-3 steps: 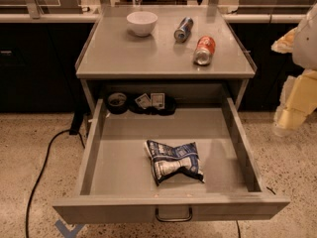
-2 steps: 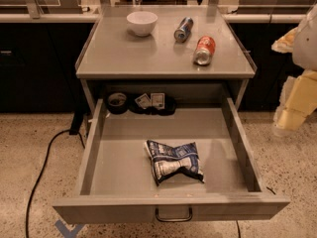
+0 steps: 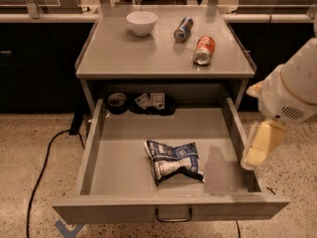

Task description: Pick blue chip bag from top drawer and place on counter

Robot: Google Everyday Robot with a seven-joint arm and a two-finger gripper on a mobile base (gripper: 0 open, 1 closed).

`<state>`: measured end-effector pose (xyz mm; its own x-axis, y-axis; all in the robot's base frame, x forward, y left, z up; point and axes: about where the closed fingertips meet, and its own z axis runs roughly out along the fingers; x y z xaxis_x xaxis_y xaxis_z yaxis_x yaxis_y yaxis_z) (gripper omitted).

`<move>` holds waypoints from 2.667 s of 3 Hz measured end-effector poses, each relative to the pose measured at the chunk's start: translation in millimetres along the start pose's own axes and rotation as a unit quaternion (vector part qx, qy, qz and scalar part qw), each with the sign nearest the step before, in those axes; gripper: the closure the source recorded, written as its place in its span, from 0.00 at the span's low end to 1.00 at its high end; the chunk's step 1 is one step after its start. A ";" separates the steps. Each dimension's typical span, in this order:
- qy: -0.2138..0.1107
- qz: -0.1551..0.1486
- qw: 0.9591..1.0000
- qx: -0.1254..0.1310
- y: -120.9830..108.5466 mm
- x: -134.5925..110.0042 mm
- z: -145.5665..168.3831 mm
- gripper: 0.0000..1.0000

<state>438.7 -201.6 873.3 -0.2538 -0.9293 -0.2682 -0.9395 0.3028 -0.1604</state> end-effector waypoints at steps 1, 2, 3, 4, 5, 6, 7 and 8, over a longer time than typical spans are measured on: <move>-0.039 -0.002 0.999 -0.032 0.1 2.6 76.7 0.00; -0.039 -0.002 0.999 -0.032 0.1 2.5 76.9 0.00; -0.054 -0.014 0.997 -0.054 8.7 -12.0 107.4 0.00; -0.075 -0.034 0.994 -0.077 21.7 -33.2 149.1 0.00; -0.092 -0.052 0.990 -0.096 40.5 -51.9 191.7 0.00; -0.104 -0.074 0.986 -0.107 48.8 -72.2 227.7 0.00; -0.104 -0.074 0.986 -0.107 48.7 -72.2 227.6 0.00; -0.097 -0.077 0.988 -0.089 37.0 -80.1 209.0 0.00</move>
Offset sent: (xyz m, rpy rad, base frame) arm 0.0100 0.0116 -0.0575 0.0696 0.0320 0.0283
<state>472.4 -71.8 690.3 -0.0729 -0.8985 -0.4330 -0.9934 0.1041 -0.0489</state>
